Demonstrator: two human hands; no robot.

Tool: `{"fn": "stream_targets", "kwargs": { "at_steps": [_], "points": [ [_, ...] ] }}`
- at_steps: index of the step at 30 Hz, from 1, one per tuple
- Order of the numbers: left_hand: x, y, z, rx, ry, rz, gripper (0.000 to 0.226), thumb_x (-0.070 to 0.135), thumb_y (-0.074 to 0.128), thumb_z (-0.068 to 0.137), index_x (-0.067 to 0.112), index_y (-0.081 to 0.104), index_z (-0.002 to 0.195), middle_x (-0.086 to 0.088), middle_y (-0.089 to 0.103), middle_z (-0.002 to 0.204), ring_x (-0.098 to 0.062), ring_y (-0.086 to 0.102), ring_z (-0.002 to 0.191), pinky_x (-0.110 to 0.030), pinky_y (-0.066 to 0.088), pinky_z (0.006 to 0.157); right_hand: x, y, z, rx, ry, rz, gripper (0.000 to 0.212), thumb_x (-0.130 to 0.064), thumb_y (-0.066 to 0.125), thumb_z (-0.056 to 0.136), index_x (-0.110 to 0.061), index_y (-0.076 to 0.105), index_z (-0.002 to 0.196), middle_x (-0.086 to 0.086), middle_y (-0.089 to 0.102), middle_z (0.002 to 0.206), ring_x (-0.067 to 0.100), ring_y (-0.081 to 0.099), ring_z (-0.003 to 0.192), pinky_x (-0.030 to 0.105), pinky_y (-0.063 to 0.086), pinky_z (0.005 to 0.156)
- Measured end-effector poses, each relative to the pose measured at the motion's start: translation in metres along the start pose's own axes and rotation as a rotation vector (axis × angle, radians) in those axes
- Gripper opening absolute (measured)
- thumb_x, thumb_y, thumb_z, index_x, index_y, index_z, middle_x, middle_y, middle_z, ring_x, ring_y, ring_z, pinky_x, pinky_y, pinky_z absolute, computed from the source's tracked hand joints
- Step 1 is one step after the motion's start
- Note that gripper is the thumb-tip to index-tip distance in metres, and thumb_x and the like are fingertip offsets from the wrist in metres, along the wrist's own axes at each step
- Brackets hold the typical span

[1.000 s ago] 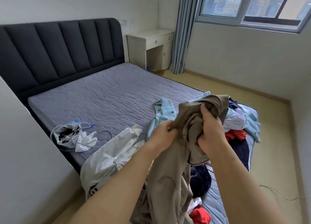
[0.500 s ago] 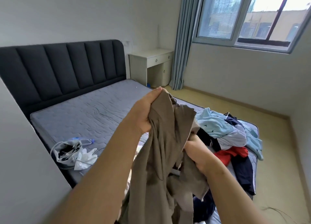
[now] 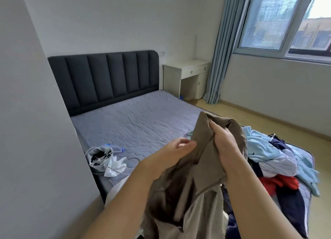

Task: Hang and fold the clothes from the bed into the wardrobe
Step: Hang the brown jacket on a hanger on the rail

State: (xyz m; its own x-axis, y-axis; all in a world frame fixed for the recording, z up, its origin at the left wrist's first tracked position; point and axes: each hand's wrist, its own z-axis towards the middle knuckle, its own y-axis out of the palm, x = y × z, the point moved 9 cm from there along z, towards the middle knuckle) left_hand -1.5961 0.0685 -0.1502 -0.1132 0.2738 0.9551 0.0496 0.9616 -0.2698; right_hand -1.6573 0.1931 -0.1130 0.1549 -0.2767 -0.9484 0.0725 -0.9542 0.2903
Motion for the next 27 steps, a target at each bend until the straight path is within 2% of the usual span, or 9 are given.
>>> {"fn": "stream_targets", "kwargs": {
  "at_steps": [2, 4, 8, 10, 12, 15, 18, 23, 27],
  "points": [
    [-0.029, 0.001, 0.001, 0.018, -0.06, 0.253, 0.066, 0.039, 0.068, 0.08, 0.026, 0.037, 0.137, 0.006, 0.046, 0.132, -0.009, 0.045, 0.12, -0.024, 0.041, 0.095, 0.013, 0.002, -0.004, -0.023, 0.032, -0.018, 0.005, -0.019, 0.059, 0.09, -0.014, 0.061, 0.09, 0.0, 0.062, 0.067, 0.01, 0.061, 0.058, 0.02, 0.049, 0.052],
    [-0.053, 0.001, -0.004, 0.033, -0.116, 0.316, 0.082, 0.028, 0.076, 0.073, 0.028, 0.029, 0.14, 0.005, 0.036, 0.134, -0.014, 0.036, 0.126, -0.028, 0.037, 0.1, 0.02, -0.001, -0.005, -0.047, 0.065, 0.013, 0.008, -0.019, 0.058, 0.09, -0.015, 0.061, 0.084, 0.001, 0.059, 0.07, 0.011, 0.057, 0.064, 0.021, 0.049, 0.058],
    [-0.081, 0.024, -0.011, -0.026, -0.117, 0.309, 0.046, 0.001, 0.069, 0.074, 0.006, 0.055, 0.117, -0.01, 0.06, 0.112, -0.023, 0.056, 0.106, -0.037, 0.044, 0.094, 0.014, -0.011, -0.006, -0.089, 0.062, -0.057, 0.01, -0.026, 0.06, 0.088, -0.019, 0.06, 0.081, -0.004, 0.06, 0.068, 0.005, 0.058, 0.06, 0.012, 0.044, 0.045],
    [-0.089, 0.021, -0.014, 0.061, -0.181, 0.332, 0.029, 0.001, 0.059, 0.082, 0.001, 0.06, 0.111, -0.009, 0.062, 0.103, -0.022, 0.056, 0.097, -0.023, 0.045, 0.086, 0.018, -0.02, -0.008, -0.113, 0.092, -0.068, 0.014, -0.032, 0.062, 0.087, -0.018, 0.061, 0.091, -0.002, 0.063, 0.076, 0.007, 0.059, 0.068, 0.018, 0.046, 0.05],
    [-0.099, 0.019, -0.021, 0.137, -0.284, 0.189, 0.028, 0.0, 0.05, 0.089, 0.001, 0.059, 0.115, -0.006, 0.06, 0.098, -0.017, 0.053, 0.09, -0.012, 0.043, 0.074, 0.027, -0.041, -0.005, -0.07, 0.104, -0.107, 0.024, -0.036, 0.063, 0.085, -0.019, 0.063, 0.102, -0.001, 0.065, 0.083, 0.01, 0.061, 0.074, 0.022, 0.045, 0.056],
    [-0.107, 0.011, -0.043, 0.324, -0.428, -0.199, 0.028, -0.002, 0.04, 0.092, 0.005, 0.06, 0.11, -0.019, 0.064, 0.097, -0.027, 0.059, 0.086, -0.039, 0.049, 0.085, 0.046, -0.078, 0.001, 0.025, 0.082, -0.199, 0.024, -0.032, 0.064, 0.085, -0.014, 0.066, 0.103, 0.003, 0.067, 0.087, 0.014, 0.063, 0.077, 0.023, 0.05, 0.058],
    [-0.101, 0.003, -0.068, 0.471, -0.442, -0.37, 0.018, 0.012, 0.046, 0.095, 0.013, 0.063, 0.102, -0.013, 0.069, 0.081, -0.026, 0.065, 0.076, -0.045, 0.051, 0.083, 0.102, -0.096, -0.001, -0.008, 0.271, -0.316, 0.025, -0.024, 0.067, 0.084, -0.011, 0.063, 0.105, 0.011, 0.065, 0.095, 0.028, 0.062, 0.089, 0.039, 0.053, 0.082],
    [-0.091, -0.013, -0.124, 0.702, -0.382, -0.525, 0.017, 0.017, 0.048, 0.096, 0.019, 0.064, 0.101, -0.014, 0.067, 0.085, -0.028, 0.062, 0.078, -0.044, 0.05, 0.083, 0.158, -0.095, -0.022, -0.019, 0.28, -0.902, 0.056, -0.021, 0.067, 0.076, -0.013, 0.043, 0.126, 0.014, 0.053, 0.121, 0.034, 0.047, 0.112, 0.043, 0.039, 0.094],
    [-0.088, -0.03, -0.188, 0.867, -0.323, -0.539, 0.015, 0.016, 0.05, 0.094, 0.019, 0.064, 0.089, -0.007, 0.07, 0.078, -0.022, 0.064, 0.076, -0.035, 0.052, 0.079, 0.178, 0.015, -0.084, -0.68, 0.148, -0.597, 0.057, 0.004, 0.058, 0.076, -0.03, 0.047, 0.121, 0.001, 0.051, 0.124, 0.012, 0.055, 0.099, 0.034, 0.047, 0.089]
  ]
}}
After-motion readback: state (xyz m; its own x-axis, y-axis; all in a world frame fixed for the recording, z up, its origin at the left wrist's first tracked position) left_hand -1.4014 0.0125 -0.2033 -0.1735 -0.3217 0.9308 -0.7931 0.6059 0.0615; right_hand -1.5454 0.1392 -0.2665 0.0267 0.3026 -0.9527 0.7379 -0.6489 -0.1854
